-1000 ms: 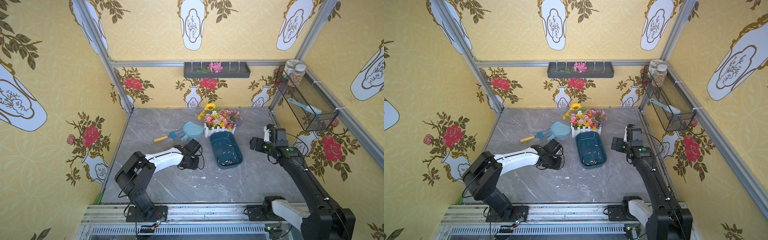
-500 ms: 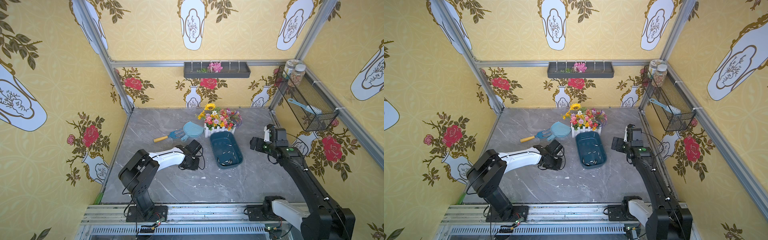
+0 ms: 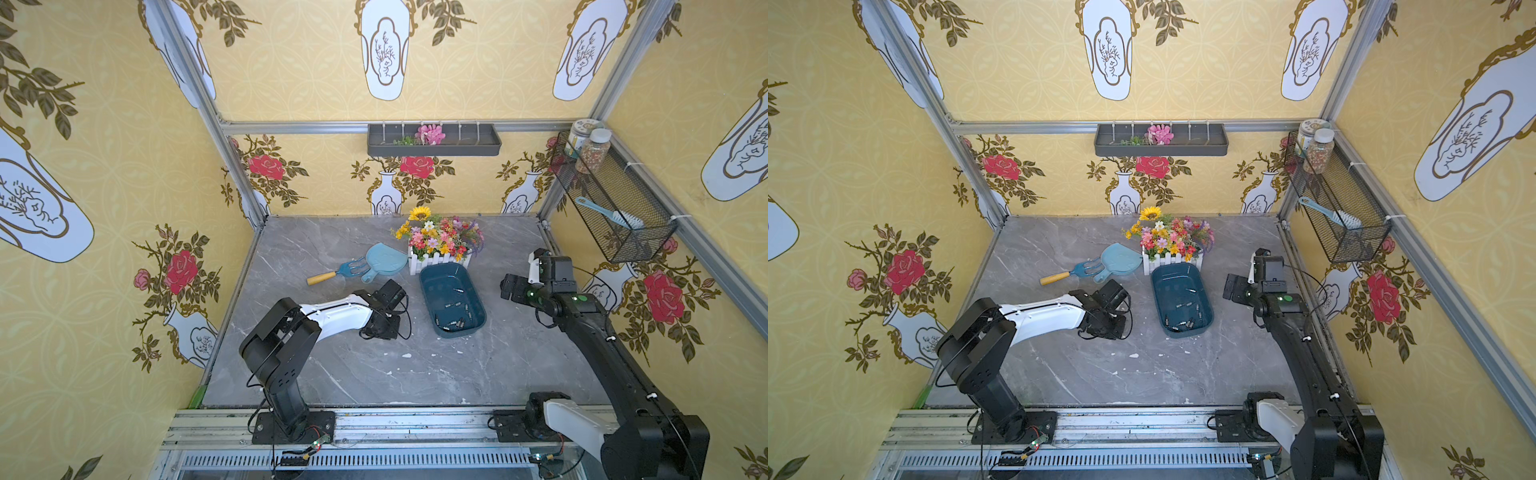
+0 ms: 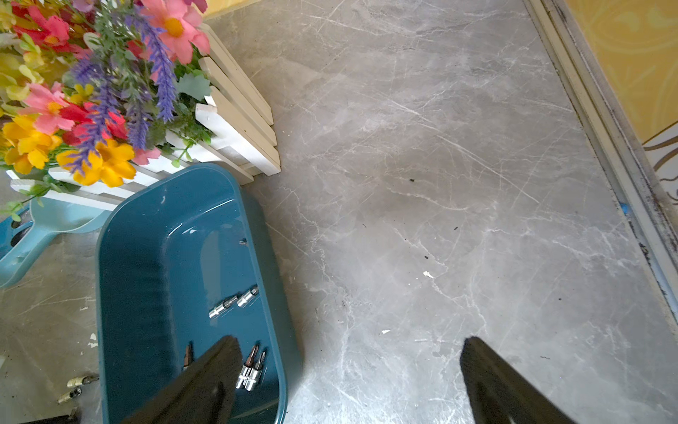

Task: Put the bit on the desktop into the storage box
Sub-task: Pick up the screwdriver bit from the center of the board, then place the screwdriver bit in the storage box.

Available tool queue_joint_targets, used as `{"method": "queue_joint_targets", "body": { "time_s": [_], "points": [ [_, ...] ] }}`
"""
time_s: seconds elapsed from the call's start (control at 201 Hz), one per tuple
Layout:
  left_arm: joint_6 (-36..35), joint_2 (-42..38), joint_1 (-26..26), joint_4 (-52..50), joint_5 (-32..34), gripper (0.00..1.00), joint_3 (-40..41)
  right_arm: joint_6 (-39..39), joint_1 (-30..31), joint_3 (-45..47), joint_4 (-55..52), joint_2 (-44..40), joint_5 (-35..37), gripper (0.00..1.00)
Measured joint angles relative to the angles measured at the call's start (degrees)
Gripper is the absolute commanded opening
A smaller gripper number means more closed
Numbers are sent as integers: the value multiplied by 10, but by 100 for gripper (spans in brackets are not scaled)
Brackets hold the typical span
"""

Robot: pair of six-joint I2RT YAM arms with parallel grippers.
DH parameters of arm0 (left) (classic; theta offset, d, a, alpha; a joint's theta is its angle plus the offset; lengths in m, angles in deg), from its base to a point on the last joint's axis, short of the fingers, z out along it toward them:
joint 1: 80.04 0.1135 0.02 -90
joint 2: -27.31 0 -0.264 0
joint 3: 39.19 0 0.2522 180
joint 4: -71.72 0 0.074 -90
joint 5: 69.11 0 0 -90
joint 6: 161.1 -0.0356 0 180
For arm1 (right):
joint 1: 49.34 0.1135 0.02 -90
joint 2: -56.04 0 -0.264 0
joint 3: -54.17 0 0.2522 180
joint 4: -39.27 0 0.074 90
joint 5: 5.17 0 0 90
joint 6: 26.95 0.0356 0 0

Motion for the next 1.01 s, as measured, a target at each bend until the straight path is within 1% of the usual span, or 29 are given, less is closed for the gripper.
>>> {"method": "queue_joint_targets", "body": {
  "time_s": [0.334, 0.518, 0.738, 0.867, 1.007],
  "points": [
    [-4, -5, -10, -5, 0, 15, 0, 0, 0, 0, 0, 0, 0, 97],
    [-4, -24, -10, -5, -1, 15, 0, 0, 0, 0, 0, 0, -4, 97],
    [-4, -56, -11, 1, -16, 15, -1, 0, 0, 0, 0, 0, -4, 97],
    [-5, -74, -11, 0, -24, 15, -21, 0, 0, 0, 0, 0, -4, 97],
    [-14, -85, -13, 4, -31, 15, -60, 0, -1, 0, 0, 0, -5, 97]
  ]
}}
